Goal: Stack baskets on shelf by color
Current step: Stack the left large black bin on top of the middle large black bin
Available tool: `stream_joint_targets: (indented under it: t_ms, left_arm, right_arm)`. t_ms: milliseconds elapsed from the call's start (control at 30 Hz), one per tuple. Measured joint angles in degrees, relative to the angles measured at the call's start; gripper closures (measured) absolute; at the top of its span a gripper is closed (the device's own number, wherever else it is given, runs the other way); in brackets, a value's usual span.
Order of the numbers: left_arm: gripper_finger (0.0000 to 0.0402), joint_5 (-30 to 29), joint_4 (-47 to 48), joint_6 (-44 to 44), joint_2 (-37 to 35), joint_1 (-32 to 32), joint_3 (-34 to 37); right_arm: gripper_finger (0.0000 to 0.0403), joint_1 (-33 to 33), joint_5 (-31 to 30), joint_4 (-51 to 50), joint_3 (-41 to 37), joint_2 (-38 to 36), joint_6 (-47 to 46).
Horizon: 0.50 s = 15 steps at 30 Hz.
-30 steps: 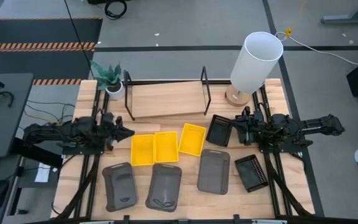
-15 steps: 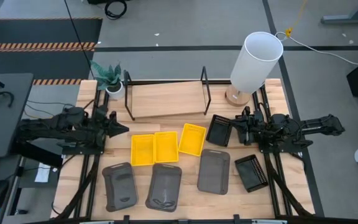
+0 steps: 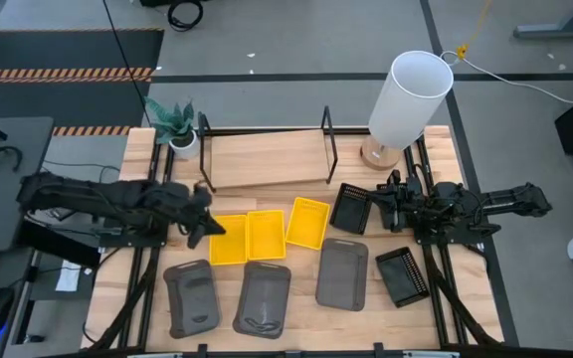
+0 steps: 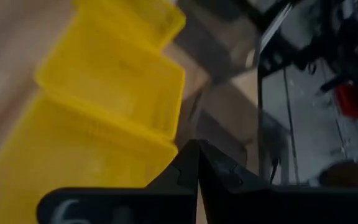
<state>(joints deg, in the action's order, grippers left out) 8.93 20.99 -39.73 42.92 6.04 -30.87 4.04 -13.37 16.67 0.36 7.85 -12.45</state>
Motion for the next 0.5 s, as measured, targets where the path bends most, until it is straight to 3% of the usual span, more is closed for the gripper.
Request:
stream_joint_targets:
  t_ms: [233,400,500]
  left_arm:
    - [0.0398,-4.8,1.3,-6.4,5.2,8.9,-1.1]
    - [0.0399,-13.0,9.2,-8.0,9.9,15.5,-9.6]
    - [0.0399,-15.0,15.3,-8.8,13.6,19.5,-15.4]
  right_arm:
    - [0.0387,0.0,0.0,0.0,0.0,0.0,0.0]
    - [0.0387,0.0,0.0,0.0,0.0,0.0,0.0]
    - [0.0387,0.0,0.0,0.0,0.0,0.0,0.0]
